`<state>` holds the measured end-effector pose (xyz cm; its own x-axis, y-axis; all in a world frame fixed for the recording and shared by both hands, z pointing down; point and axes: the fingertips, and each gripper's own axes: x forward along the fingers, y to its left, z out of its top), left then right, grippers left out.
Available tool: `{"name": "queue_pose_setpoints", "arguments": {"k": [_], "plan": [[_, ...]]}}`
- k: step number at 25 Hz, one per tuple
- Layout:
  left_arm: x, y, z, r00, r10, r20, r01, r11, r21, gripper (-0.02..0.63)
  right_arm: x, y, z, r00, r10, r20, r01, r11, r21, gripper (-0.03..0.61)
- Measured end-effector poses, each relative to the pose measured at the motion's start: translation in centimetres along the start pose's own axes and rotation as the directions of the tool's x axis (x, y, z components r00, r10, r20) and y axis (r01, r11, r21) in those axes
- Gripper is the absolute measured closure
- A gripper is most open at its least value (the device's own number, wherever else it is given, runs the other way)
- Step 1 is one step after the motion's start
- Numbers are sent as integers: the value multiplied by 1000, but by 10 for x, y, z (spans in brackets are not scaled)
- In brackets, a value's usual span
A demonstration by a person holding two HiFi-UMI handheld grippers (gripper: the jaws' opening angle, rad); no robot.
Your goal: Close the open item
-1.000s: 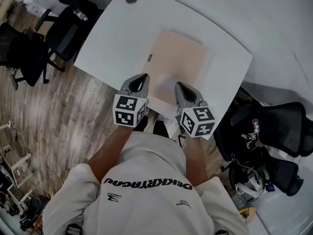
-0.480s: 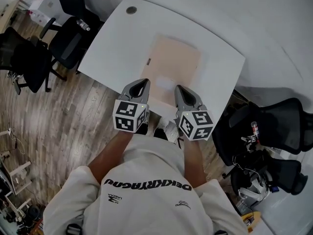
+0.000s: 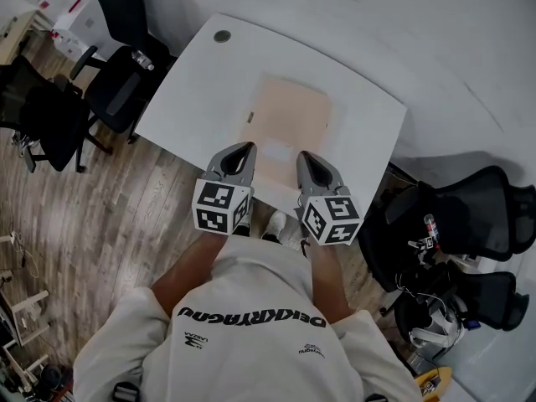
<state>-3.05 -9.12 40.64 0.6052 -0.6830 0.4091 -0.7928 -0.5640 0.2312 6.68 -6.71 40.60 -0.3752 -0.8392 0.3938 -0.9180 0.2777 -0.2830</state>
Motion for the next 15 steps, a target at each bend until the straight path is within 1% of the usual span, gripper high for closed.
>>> {"name": "queue_pose_setpoints", "arguments": {"k": [5,9,15], "plan": [[-4,-8,13,999,-6,40,5,1000,25,618,-7,1,12,999,-18,35,18,1000,-18,586],[-9,-13,22,996,-5,91,1,999,55,618,-11,0,19,997,-30,64,32,999,-21,584],[-9,-25,34,990,-35,136,25,997,77,616,-20,-11,31,989,-69,130,68,998,19,583]]}}
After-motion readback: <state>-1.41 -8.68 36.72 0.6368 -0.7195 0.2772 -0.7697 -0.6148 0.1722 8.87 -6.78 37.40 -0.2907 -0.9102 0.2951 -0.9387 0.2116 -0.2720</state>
